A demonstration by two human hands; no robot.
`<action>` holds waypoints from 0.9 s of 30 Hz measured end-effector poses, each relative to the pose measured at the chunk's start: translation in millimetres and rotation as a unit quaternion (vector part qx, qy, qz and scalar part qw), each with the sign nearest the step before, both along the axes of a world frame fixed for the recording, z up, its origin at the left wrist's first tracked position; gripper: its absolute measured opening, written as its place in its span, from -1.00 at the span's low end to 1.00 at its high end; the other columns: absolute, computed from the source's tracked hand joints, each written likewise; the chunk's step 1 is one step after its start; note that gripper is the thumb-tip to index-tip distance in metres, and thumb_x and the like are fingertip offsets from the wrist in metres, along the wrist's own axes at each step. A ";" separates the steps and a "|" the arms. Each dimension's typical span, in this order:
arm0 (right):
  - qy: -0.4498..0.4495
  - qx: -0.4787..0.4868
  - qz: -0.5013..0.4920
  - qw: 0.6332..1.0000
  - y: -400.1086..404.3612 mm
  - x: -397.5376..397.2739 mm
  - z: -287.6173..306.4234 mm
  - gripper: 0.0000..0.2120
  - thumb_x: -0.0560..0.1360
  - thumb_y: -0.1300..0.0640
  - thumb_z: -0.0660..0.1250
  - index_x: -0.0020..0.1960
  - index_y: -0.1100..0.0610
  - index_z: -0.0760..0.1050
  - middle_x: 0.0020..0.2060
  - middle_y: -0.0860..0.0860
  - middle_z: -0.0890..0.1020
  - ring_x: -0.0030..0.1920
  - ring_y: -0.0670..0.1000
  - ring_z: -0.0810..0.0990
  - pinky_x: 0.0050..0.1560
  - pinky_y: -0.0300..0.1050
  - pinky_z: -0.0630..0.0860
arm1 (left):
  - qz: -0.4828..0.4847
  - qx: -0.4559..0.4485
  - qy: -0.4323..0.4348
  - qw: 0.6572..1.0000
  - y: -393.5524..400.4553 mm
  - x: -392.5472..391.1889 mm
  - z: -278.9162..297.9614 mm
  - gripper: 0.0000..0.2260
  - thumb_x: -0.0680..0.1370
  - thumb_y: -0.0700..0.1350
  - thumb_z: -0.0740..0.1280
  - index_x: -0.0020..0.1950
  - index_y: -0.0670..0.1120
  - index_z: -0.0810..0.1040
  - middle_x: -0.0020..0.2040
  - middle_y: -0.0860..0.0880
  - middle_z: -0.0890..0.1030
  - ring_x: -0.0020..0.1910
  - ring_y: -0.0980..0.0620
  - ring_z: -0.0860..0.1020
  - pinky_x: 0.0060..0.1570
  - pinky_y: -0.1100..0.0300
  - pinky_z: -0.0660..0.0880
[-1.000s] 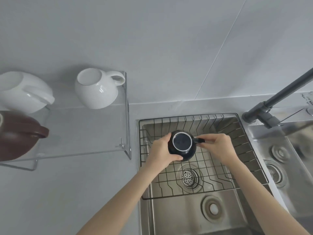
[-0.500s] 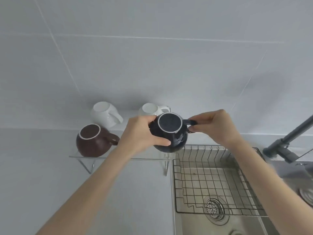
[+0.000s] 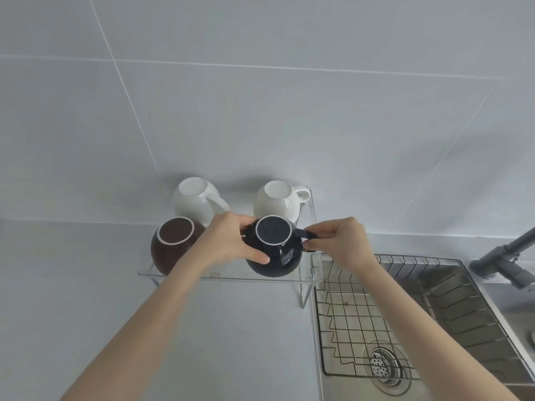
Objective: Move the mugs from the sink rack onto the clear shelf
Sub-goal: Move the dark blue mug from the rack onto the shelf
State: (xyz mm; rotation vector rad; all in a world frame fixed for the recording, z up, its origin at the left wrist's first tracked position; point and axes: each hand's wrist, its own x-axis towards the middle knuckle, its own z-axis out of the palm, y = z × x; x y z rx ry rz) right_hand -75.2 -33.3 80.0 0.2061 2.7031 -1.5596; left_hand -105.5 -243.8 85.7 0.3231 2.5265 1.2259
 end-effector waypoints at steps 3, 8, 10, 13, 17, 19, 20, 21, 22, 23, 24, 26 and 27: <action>-0.003 0.004 -0.009 1.000 -0.9 1.5 -5.2 -0.78 0.25 0.34 0.46 -0.17 0.09 0.69 -0.30 0.02 0.72 -0.21 0.01 0.68 -0.10 -0.21 0.59 | -0.020 -0.009 -0.012 1.000 -0.4 -5.4 -2.5 -0.53 0.15 -0.18 0.57 0.03 0.03 0.61 -0.01 -0.04 0.70 0.04 0.06 0.62 0.15 0.04 0.53; -0.007 0.005 -0.009 1.000 -2.6 0.8 -10.3 -0.77 0.26 0.35 0.45 -0.14 0.12 0.69 -0.24 0.07 0.73 -0.34 -0.21 0.63 -0.16 -0.39 0.55 | -0.025 -0.012 -0.012 1.000 0.6 -6.9 -8.2 -0.51 0.16 -0.20 0.57 0.05 0.02 0.61 0.00 -0.11 0.70 0.06 -0.04 0.61 0.15 0.01 0.53; -0.008 0.010 -0.008 1.000 -2.6 -1.3 -11.5 -0.77 0.26 0.35 0.45 -0.13 0.13 0.69 -0.25 0.06 0.73 -0.41 -0.30 0.60 -0.24 -0.51 0.51 | -0.023 -0.009 -0.012 1.000 -0.1 -7.9 -10.6 -0.50 0.16 -0.19 0.57 0.07 0.03 0.60 0.00 -0.11 0.70 0.06 -0.05 0.61 0.15 0.00 0.53; -0.012 0.018 -0.008 1.000 -2.6 -4.7 -12.6 -0.77 0.26 0.35 0.45 -0.13 0.13 0.69 -0.23 0.06 0.73 -0.39 -0.27 0.61 -0.26 -0.53 0.49 | -0.022 -0.012 -0.009 1.000 -0.5 -9.3 -13.4 -0.50 0.15 -0.15 0.58 0.06 0.03 0.60 -0.01 -0.08 0.70 0.04 -0.01 0.62 0.15 0.00 0.53; -0.016 0.019 -0.013 1.000 -1.2 -7.8 -14.0 -0.78 0.27 0.34 0.46 -0.12 0.14 0.68 -0.20 0.09 0.74 -0.21 -0.03 0.68 -0.27 -0.49 0.49 | -0.013 -0.012 0.000 1.000 0.6 -10.0 -16.4 -0.50 0.15 -0.13 0.58 0.07 0.00 0.61 -0.02 -0.08 0.70 0.03 -0.02 0.62 0.14 -0.01 0.53; -0.018 0.021 -0.015 1.000 -0.6 -9.0 -14.5 -0.79 0.27 0.34 0.46 -0.13 0.13 0.68 -0.20 0.10 0.74 -0.18 0.01 0.69 -0.30 -0.49 0.48 | -0.011 -0.013 0.004 1.000 1.2 -9.8 -17.0 -0.51 0.15 -0.11 0.58 0.06 -0.01 0.61 -0.03 -0.08 0.70 0.03 -0.02 0.62 0.14 -0.02 0.53; -0.019 0.022 -0.015 0.999 -0.2 -9.6 -14.6 -0.79 0.27 0.34 0.46 -0.15 0.12 0.68 -0.21 0.10 0.74 -0.20 -0.02 0.69 -0.32 -0.50 0.47 | -0.011 -0.013 0.006 1.000 1.7 -9.2 -16.7 -0.51 0.15 -0.11 0.58 0.05 -0.01 0.61 -0.04 -0.08 0.70 0.03 -0.02 0.62 0.14 -0.02 0.53; -0.018 0.023 -0.013 0.999 0.0 -10.4 -14.5 -0.80 0.27 0.34 0.46 -0.16 0.12 0.68 -0.22 0.09 0.73 -0.25 -0.09 0.68 -0.32 -0.52 0.45 | -0.010 -0.012 0.008 1.000 2.0 -8.8 -17.0 -0.51 0.15 -0.11 0.58 0.05 -0.02 0.61 -0.04 -0.08 0.70 0.02 -0.02 0.62 0.14 -0.02 0.53; -0.018 0.022 -0.010 1.000 0.2 -10.9 -14.4 -0.80 0.27 0.34 0.46 -0.16 0.12 0.68 -0.23 0.09 0.73 -0.32 -0.18 0.65 -0.33 -0.54 0.44 | -0.007 -0.012 0.009 1.000 2.5 -8.0 -16.9 -0.52 0.15 -0.11 0.58 0.05 -0.03 0.61 -0.04 -0.10 0.70 0.02 -0.04 0.62 0.14 -0.03 0.53; -0.017 0.021 -0.008 1.000 0.4 -11.1 -14.5 -0.80 0.27 0.35 0.45 -0.16 0.13 0.68 -0.24 0.09 0.73 -0.40 -0.27 0.61 -0.34 -0.58 0.43 | -0.005 -0.011 0.010 1.000 3.0 -7.0 -17.3 -0.52 0.15 -0.11 0.58 0.04 -0.04 0.61 -0.04 -0.12 0.70 0.03 -0.06 0.62 0.14 -0.05 0.53; -0.016 0.019 -0.007 1.000 0.4 -11.2 -14.7 -0.80 0.27 0.36 0.45 -0.16 0.14 0.68 -0.24 0.08 0.72 -0.45 -0.33 0.58 -0.34 -0.60 0.41 | -0.003 -0.011 0.010 1.000 3.2 -6.0 -17.4 -0.52 0.14 -0.10 0.58 0.04 -0.04 0.61 -0.04 -0.13 0.70 0.03 -0.08 0.62 0.14 -0.06 0.53; -0.013 0.018 -0.006 1.000 0.8 -11.9 -15.4 -0.79 0.27 0.36 0.45 -0.14 0.15 0.68 -0.24 0.08 0.72 -0.47 -0.38 0.55 -0.35 -0.62 0.39 | -0.002 -0.011 0.009 1.000 4.0 -4.3 -17.9 -0.48 0.11 -0.04 0.57 0.04 -0.05 0.60 -0.03 -0.14 0.70 0.04 -0.09 0.62 0.14 -0.07 0.52; -0.013 0.019 -0.005 1.000 1.0 -12.2 -15.8 -0.79 0.28 0.36 0.45 -0.13 0.16 0.68 -0.23 0.08 0.72 -0.48 -0.38 0.55 -0.35 -0.63 0.38 | -0.002 -0.010 0.009 1.000 4.3 -3.8 -18.1 -0.45 0.08 0.00 0.55 0.04 -0.05 0.60 -0.02 -0.14 0.69 0.04 -0.08 0.62 0.14 -0.07 0.52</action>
